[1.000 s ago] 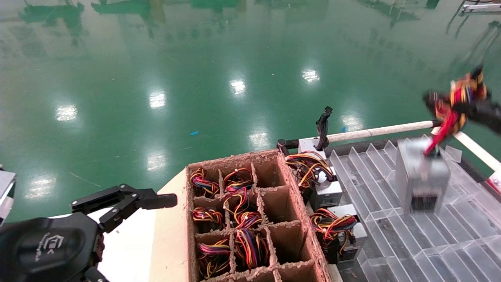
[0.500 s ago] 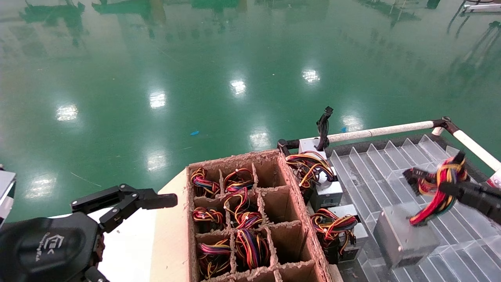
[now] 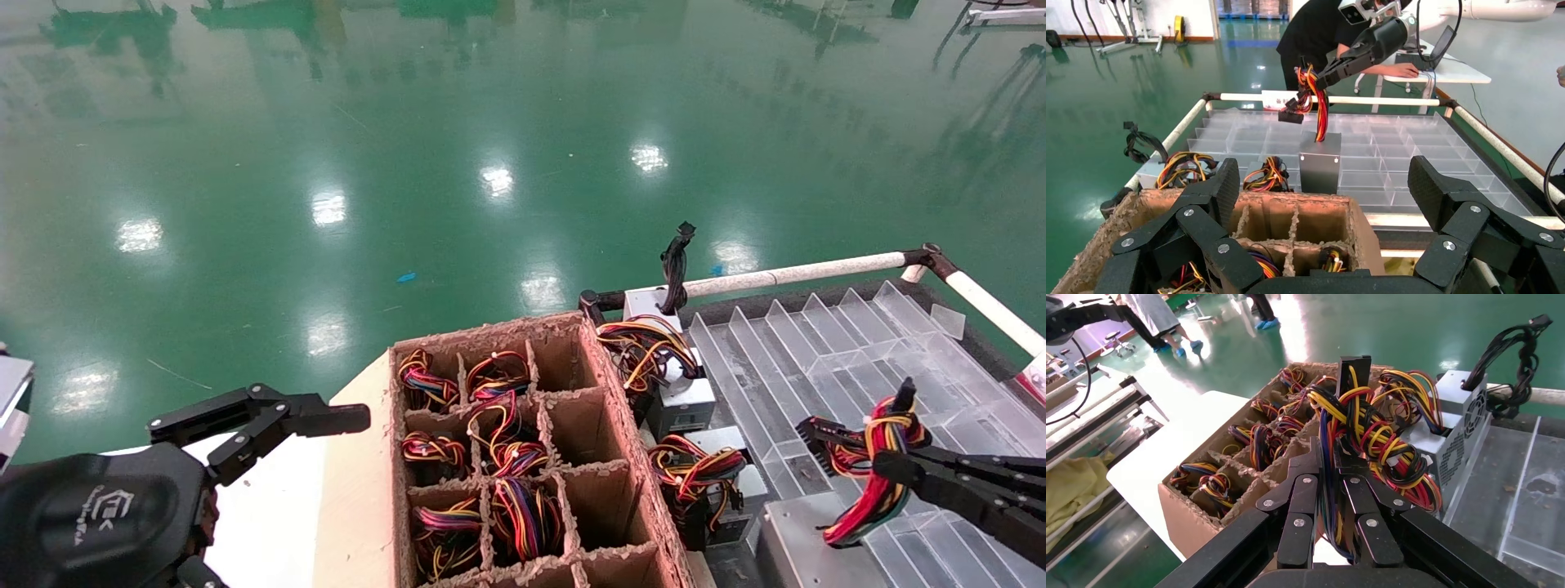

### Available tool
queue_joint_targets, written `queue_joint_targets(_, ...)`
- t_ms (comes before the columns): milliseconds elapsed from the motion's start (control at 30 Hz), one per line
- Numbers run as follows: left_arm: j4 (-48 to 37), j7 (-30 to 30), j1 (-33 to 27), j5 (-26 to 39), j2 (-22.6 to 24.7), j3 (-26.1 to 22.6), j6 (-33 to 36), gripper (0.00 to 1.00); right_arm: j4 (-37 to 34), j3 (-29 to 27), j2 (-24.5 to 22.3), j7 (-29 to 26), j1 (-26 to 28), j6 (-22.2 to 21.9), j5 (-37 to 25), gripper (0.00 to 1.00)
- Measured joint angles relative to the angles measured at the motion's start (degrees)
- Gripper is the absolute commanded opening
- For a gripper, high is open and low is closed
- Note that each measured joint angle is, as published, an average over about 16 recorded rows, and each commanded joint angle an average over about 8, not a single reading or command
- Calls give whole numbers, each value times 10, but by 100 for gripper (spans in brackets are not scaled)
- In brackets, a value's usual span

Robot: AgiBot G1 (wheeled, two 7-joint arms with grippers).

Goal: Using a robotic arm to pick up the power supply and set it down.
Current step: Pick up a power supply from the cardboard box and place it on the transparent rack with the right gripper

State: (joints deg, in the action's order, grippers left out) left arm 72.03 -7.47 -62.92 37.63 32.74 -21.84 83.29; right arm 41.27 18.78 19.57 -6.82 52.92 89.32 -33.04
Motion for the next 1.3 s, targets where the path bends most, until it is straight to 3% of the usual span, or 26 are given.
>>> queue_joint_targets(700, 0, 0, 0, 0, 0, 0, 0, 100, -24, 33, 54, -9, 24, 0, -25, 0)
queue_joint_targets(1300, 0, 0, 0, 0, 0, 0, 0, 100, -41, 60, 61, -10, 24, 9, -9, 0)
